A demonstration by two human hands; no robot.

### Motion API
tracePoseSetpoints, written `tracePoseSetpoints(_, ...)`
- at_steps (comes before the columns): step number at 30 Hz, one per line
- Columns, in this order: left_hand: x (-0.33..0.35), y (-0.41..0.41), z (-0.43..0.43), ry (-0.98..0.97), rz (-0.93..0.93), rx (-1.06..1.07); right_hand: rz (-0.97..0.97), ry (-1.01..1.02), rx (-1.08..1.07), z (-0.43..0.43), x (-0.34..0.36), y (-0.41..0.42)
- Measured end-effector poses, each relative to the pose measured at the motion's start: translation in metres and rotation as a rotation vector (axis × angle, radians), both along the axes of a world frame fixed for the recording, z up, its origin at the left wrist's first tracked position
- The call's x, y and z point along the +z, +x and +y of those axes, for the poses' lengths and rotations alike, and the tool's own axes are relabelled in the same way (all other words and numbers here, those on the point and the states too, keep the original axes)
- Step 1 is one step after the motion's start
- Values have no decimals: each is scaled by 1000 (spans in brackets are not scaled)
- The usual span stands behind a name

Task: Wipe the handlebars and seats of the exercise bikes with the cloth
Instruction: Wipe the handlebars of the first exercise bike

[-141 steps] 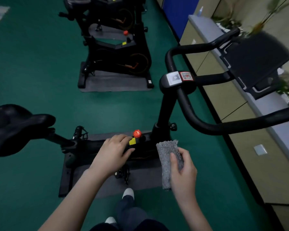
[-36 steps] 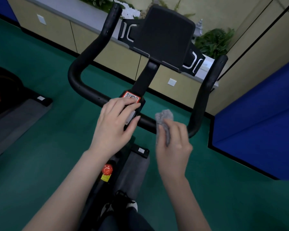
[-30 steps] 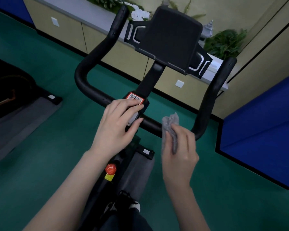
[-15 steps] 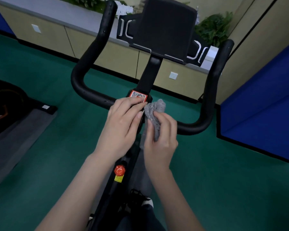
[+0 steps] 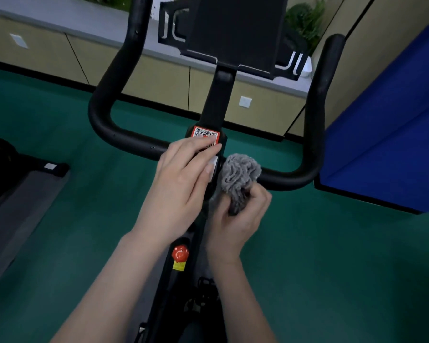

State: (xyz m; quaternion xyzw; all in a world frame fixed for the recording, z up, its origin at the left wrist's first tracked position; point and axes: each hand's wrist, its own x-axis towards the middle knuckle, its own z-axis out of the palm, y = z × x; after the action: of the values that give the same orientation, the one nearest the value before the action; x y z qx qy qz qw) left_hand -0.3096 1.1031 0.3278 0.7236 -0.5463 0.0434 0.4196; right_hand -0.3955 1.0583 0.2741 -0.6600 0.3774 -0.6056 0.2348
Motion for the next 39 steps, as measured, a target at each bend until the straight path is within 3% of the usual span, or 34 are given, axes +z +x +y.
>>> tracePoseSetpoints(4, -3, -1, -2, -28, -6, 8, 38, -26, -10, -7, 2, -11)
tracePoseSetpoints(9, -6, -2, -3, -55, -1, 29, -61, 104, -122, -21, 6, -38)
tracePoseSetpoints(15, -5, -4, -3, -51, -8, 35, 3, 172, 46, -5, 12, -28)
tracePoseSetpoints(23, -2, -8, -3, -35, -7, 64, 12, 594, 219, 7, 1, -76)
tracePoseSetpoints(25, -2, -8, -3, -34, -10, 70, -31, 753, 223, 0, 2, -73)
tracePoseSetpoints(29, -2, -8, -3, -23, -26, 66, -294, 1052, 315, -18, 16, -48)
tracePoseSetpoints(34, -2, -6, -1, -11, -34, 52, -546, 1142, 539, -14, 27, -29)
tracePoseSetpoints(39, -2, -6, -1, 6, -45, 49, -562, 1169, 635, -9, 23, -26)
